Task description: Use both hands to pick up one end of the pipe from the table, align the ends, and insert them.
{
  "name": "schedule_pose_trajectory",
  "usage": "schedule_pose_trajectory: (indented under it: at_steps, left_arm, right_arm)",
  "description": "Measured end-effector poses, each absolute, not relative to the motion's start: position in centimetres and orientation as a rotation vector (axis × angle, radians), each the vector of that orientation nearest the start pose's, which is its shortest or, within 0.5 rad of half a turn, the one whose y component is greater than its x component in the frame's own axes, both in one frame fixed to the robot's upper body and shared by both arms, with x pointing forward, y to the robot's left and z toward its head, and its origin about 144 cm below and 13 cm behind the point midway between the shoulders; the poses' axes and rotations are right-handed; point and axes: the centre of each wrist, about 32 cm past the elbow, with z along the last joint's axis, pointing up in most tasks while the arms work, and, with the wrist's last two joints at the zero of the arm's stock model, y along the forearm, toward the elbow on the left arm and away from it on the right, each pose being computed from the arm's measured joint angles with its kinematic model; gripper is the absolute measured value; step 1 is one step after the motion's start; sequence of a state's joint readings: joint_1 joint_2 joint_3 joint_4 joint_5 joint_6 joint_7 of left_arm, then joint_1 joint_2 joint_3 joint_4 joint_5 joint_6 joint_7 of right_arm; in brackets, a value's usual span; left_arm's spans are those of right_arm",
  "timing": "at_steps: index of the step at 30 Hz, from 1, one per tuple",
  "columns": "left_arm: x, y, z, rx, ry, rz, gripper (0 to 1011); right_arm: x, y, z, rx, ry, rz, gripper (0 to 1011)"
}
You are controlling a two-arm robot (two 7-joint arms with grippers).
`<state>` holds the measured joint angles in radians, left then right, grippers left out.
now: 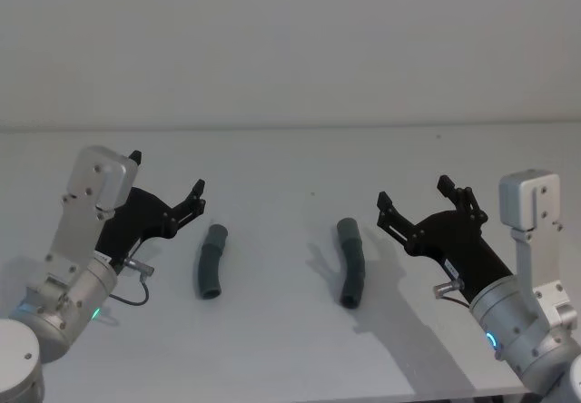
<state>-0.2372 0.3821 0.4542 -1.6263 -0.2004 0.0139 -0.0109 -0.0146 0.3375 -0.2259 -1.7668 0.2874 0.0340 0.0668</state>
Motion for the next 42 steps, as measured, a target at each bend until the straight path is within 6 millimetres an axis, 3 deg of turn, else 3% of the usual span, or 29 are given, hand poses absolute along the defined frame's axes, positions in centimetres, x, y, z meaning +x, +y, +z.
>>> schedule_pose_trajectory:
  at_steps: [42]
  left_arm:
    - [49.20,19.84,120.44,0.061,-0.268,1.124,1002]
  right_arm:
    - [44.33,-23.71,118.87,0.026,-0.075,-1.229,1004]
